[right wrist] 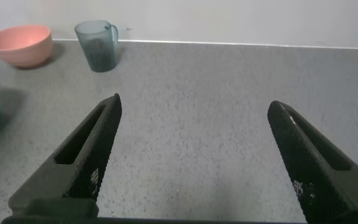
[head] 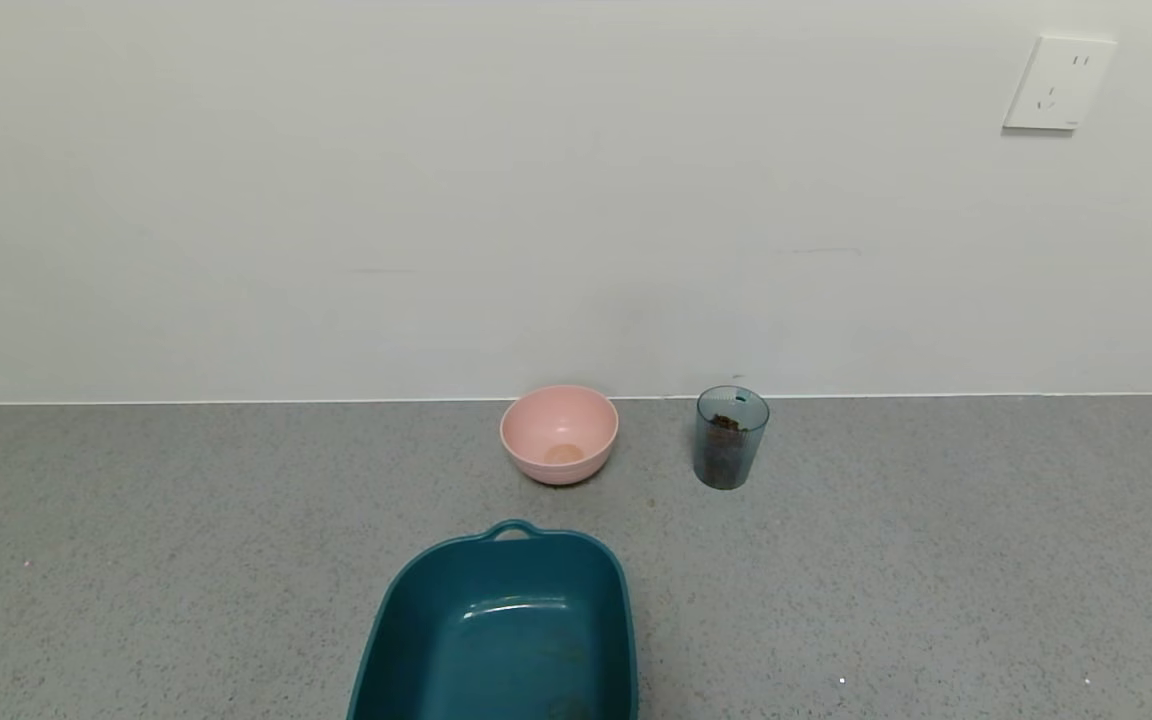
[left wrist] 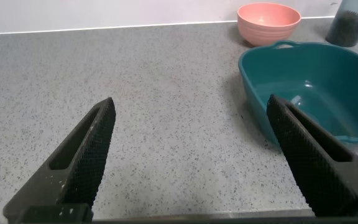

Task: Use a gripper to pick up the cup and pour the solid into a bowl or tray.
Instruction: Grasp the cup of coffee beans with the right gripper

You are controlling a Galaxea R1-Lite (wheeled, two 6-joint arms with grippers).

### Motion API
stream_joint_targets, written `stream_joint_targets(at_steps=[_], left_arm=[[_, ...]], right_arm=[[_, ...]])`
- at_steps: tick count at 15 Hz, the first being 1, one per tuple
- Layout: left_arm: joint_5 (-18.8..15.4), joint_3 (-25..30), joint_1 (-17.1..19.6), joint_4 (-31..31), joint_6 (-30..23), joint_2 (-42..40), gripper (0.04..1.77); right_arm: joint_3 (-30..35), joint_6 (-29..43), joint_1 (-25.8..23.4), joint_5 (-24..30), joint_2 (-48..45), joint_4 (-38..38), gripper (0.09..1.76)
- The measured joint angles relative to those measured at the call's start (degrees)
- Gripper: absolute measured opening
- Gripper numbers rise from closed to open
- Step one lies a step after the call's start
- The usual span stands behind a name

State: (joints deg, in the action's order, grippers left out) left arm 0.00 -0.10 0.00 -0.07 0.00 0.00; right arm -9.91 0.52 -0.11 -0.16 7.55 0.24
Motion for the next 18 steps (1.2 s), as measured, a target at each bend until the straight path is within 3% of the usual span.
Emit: stream_joint_targets(at_steps=[5,10,13,18], left_arm=[[0.0,0.0,0.0,0.0,0.0,0.0,1.75],[0.0,0.0,0.0,0.0,0.0,0.0,1.75],[0.0,0.0,0.0,0.0,0.0,0.0,1.75],[0.0,0.0,0.0,0.0,0.0,0.0,1.75]], right_arm=[[-15.3,-0.2,0.9,1.0,19.3,-0.4,1.71],[-27.2,-0.3,5.7,4.1,39.5,-0.8,1.71],[-30.9,-0.4,9.8,4.4,51.3,-3.6,1.71],[-31.1,-0.4,15.0,4.4,69.2,-12.7,1.71]])
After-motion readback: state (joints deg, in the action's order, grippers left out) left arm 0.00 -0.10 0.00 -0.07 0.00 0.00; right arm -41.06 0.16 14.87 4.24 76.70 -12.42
